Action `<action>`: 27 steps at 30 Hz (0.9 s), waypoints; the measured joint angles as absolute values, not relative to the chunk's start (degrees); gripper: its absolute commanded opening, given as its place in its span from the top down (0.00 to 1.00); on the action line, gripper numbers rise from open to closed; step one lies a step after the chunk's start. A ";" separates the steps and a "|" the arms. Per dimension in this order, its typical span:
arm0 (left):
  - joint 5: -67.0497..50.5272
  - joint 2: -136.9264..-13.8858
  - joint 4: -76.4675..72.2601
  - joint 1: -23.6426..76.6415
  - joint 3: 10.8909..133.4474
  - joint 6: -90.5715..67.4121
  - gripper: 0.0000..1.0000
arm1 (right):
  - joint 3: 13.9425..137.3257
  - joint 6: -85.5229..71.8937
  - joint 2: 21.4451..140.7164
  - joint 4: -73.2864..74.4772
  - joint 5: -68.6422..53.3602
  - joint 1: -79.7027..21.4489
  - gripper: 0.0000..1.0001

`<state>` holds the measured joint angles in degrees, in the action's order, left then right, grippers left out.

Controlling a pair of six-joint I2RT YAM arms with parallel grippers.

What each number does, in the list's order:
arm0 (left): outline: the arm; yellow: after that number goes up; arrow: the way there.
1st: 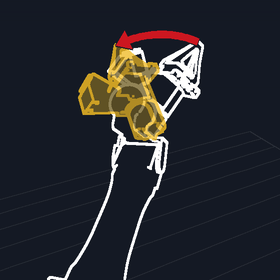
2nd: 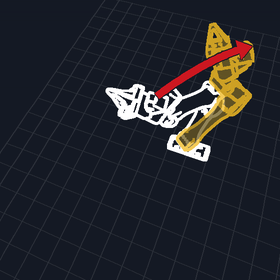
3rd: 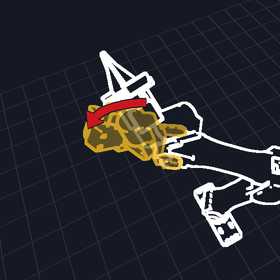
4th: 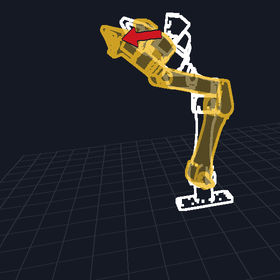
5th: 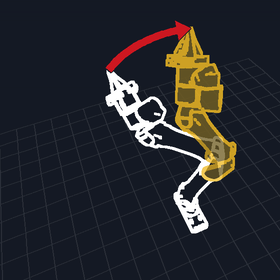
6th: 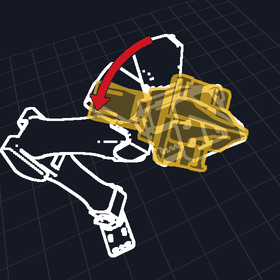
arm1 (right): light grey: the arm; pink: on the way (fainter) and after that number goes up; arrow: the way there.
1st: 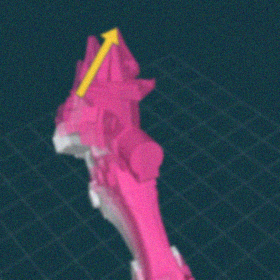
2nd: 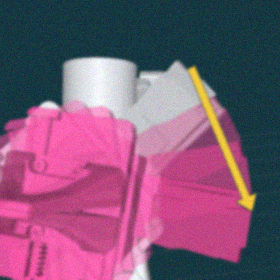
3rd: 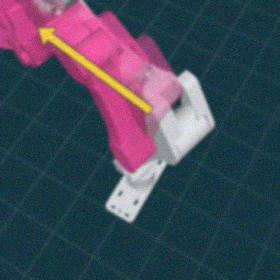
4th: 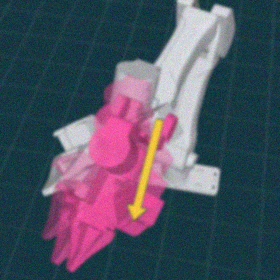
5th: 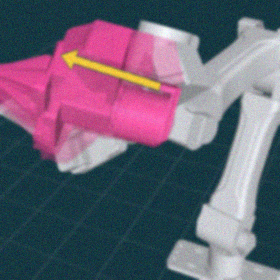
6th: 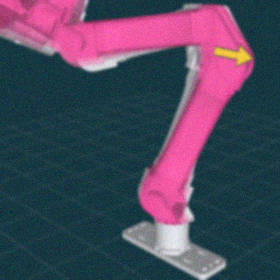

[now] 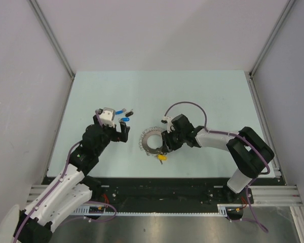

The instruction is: Put the keys on the keyring

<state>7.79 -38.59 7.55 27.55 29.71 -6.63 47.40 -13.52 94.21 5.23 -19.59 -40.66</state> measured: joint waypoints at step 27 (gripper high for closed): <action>4.08 -37.19 7.42 26.96 29.71 -6.44 0.00 | 49.65 11.62 88.79 14.74 -12.21 -45.41 0.67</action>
